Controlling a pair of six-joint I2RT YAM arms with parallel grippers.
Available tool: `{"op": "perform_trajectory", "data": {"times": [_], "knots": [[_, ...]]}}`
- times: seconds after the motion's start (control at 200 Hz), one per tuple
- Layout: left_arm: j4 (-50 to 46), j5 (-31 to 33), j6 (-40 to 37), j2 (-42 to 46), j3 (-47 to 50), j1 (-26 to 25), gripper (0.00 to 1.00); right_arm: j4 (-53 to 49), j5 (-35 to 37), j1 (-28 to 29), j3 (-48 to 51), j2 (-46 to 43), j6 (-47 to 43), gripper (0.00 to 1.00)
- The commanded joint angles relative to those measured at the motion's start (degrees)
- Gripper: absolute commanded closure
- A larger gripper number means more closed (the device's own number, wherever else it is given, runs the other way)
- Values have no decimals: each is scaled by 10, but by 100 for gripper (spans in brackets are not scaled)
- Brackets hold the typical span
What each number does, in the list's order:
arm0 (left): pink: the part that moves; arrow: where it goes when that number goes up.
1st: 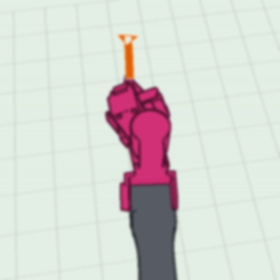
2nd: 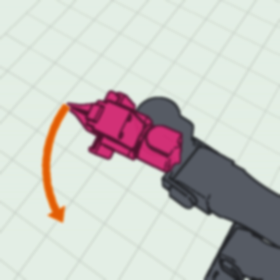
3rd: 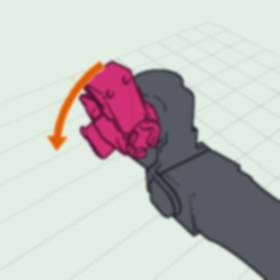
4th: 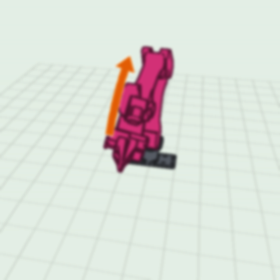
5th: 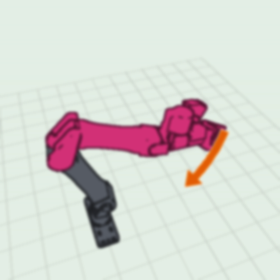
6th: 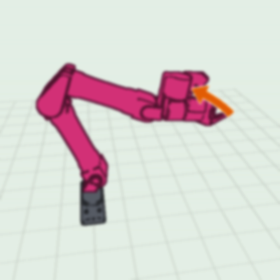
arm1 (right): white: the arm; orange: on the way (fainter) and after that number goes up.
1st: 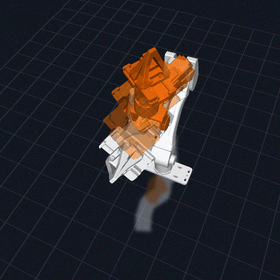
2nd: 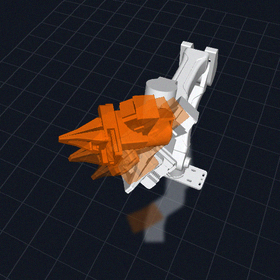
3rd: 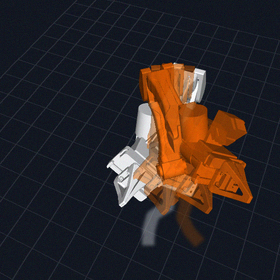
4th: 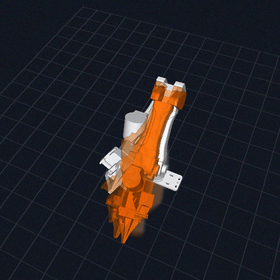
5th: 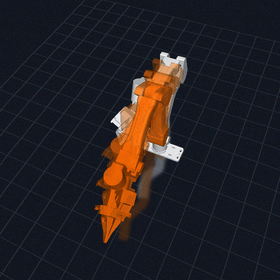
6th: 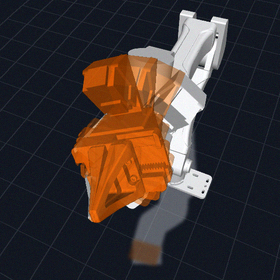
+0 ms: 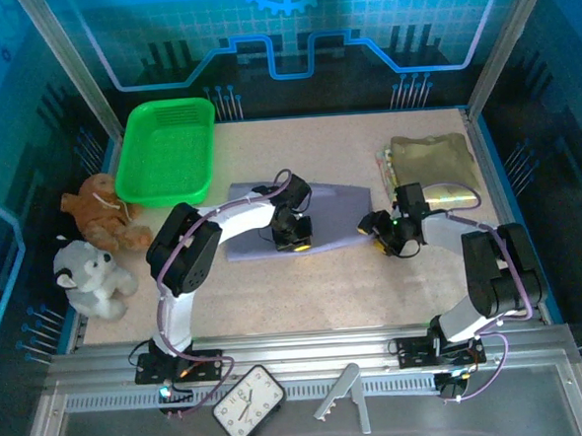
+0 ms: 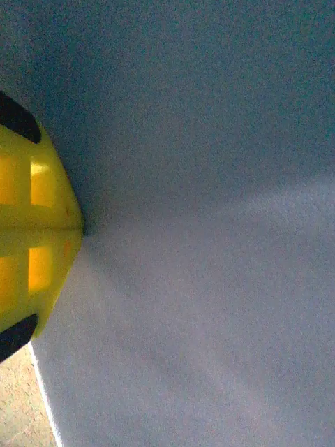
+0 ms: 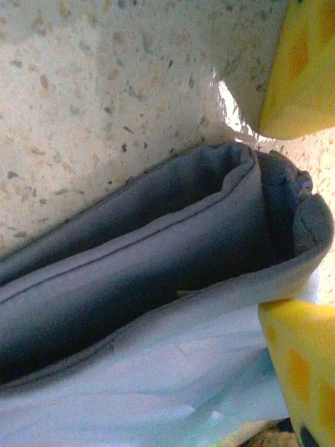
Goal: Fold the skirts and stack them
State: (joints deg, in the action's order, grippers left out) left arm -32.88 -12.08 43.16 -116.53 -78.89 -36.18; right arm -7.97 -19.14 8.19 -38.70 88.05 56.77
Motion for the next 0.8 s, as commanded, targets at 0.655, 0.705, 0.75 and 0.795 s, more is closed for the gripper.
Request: {"op": "perform_trajectory", "data": {"times": [0.655, 0.705, 0.75, 0.795], "knots": [[-10, -29, -21, -7, 26, -5, 96, 113, 28, 31, 12, -8, -2, 70], [-9, -39, -19, 3, 23, -5, 95, 115, 33, 31, 14, -9, -8, 80], [-5, -59, -16, 19, 22, 0, 91, 107, 44, 31, 14, -11, -18, 89], [9, -82, -9, 43, 25, 9, 80, 90, 62, 31, 11, -16, -34, 98]]}}
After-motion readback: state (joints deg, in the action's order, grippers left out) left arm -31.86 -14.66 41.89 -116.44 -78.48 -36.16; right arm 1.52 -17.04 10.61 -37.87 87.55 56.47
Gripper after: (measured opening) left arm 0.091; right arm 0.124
